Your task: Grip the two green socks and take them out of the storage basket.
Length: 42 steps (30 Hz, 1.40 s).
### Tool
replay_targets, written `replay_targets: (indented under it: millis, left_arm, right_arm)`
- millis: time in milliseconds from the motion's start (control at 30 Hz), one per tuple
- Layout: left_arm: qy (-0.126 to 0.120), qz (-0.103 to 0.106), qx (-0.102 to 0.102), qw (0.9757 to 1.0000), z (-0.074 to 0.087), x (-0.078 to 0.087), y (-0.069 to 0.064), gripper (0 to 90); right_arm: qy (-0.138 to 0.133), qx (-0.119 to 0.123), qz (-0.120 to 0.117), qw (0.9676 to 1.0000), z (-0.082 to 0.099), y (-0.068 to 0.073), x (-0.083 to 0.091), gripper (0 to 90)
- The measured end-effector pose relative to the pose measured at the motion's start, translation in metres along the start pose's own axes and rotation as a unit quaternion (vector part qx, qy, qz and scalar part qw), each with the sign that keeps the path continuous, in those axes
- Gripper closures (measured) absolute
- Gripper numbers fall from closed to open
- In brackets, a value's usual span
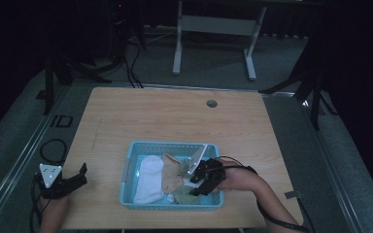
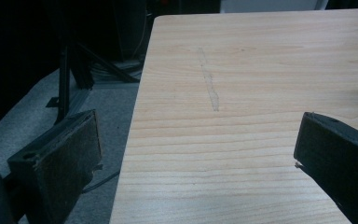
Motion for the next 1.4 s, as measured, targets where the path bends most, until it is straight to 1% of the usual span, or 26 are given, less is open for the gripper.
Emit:
replay_targets:
  millis: [133,200,300,333,400,533,600,633,700,733,800,900,933,1000,1100,1133,1167,1200,1233,1300,1333,1400]
  left_arm:
    - [0.0,0.0,-0.001,1.0,0.0,0.0,0.0,0.4]
    - [0.0,0.0,-0.001,1.0,0.0,0.0,0.0,0.4]
    - [0.0,0.0,-0.001,1.0,0.0,0.0,0.0,0.4]
    - [0.0,0.0,0.0,1.0,0.0,0.0,0.0,0.4]
    - [0.0,0.0,-0.001,1.0,0.0,0.0,0.0,0.4]
    - [0.0,0.001,-0.001,1.0,0.0,0.0,0.0,0.4]
    - [0.0,0.001,-0.001,1.0,0.0,0.0,0.0,0.4]
    - [0.0,0.001,-0.001,1.0,0.0,0.0,0.0,0.4]
    - [0.0,0.001,-0.001,1.0,0.0,0.0,0.0,0.4]
    - [0.0,0.001,-0.001,1.0,0.0,0.0,0.0,0.4]
    - [0.0,0.001,-0.001,1.0,0.0,0.0,0.0,0.4]
    - [-0.001,0.001,-0.002,1.0,0.0,0.0,0.0,0.4]
    - [-0.001,0.001,-0.002,1.0,0.0,0.0,0.0,0.4]
    - [-0.001,0.001,-0.001,1.0,0.0,0.0,0.0,0.4]
    - [-0.001,0.0,-0.002,1.0,0.0,0.0,0.0,0.4]
    - [0.0,0.0,-0.002,1.0,0.0,0.0,0.0,0.4]
    - [0.0,0.0,-0.002,1.0,0.0,0.0,0.0,0.4]
    - [0.0,0.0,-0.002,1.0,0.0,0.0,0.0,0.4]
    - [0.0,0.0,-0.002,1.0,0.0,0.0,0.0,0.4]
    - [0.0,0.0,-0.002,1.0,0.0,0.0,0.0,0.4]
    - [0.0,0.0,-0.002,1.0,0.0,0.0,0.0,0.4]
    - [0.0,0.0,-0.002,1.0,0.0,0.0,0.0,0.4]
  right_arm:
    - [0.009,0.003,-0.006,0.9999,0.0,0.002,-0.007,53.5]
    - [0.013,0.007,-0.013,0.9998,0.0,0.004,-0.009,53.9]
    - [0.015,0.008,-0.014,0.9998,0.0,0.005,-0.01,54.4]
    - [0.022,0.01,-0.015,0.9996,-0.001,0.006,-0.012,54.9]
    - [0.029,0.01,-0.012,0.9995,0.0,0.006,-0.013,55.4]
    - [0.036,0.014,-0.008,0.9992,0.0,0.006,-0.014,56.9]
    - [0.041,0.022,-0.004,0.9989,0.0,0.006,-0.015,59.9]
    - [0.042,0.027,-0.002,0.9988,0.0,0.007,-0.016,63.3]
    - [0.047,0.044,0.009,0.9979,0.001,0.006,-0.017,74.5]
    - [0.048,0.045,0.014,0.9977,0.0,0.005,-0.016,79.5]
    - [0.047,0.052,0.014,0.9974,-0.001,0.006,-0.014,82.3]
    - [0.043,0.054,0.012,0.9975,-0.004,0.008,-0.01,83.2]
    - [0.044,0.057,0.016,0.9973,-0.004,0.008,-0.008,83.5]
    - [0.038,0.053,0.017,0.9978,-0.007,0.008,-0.004,83.5]
    - [0.027,0.055,0.029,0.9977,-0.012,0.006,0.006,83.5]
    - [0.022,0.053,0.031,0.9979,-0.013,0.005,0.008,83.5]
    - [0.021,0.053,0.033,0.9979,-0.014,0.005,0.011,83.5]
    - [0.02,0.056,0.039,0.9975,-0.015,0.003,0.014,83.5]
    - [0.018,0.052,0.041,0.9976,-0.016,0.002,0.017,83.5]
    - [0.019,0.056,0.05,0.997,-0.017,0.0,0.022,83.5]
    - [0.017,0.051,0.05,0.9973,-0.018,0.0,0.024,83.5]
    - [0.017,0.054,0.055,0.9969,-0.019,-0.001,0.031,83.5]
Point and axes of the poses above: each handheld gripper's, and its own axes: x roughly backward along the jaws, z roughly out of its underside, y roughly to its left, the point moved 10 cm from there along -x, roughly forward along the jaws, and after that the axes turned 2 degrees about -y, right-handed, at the moved point
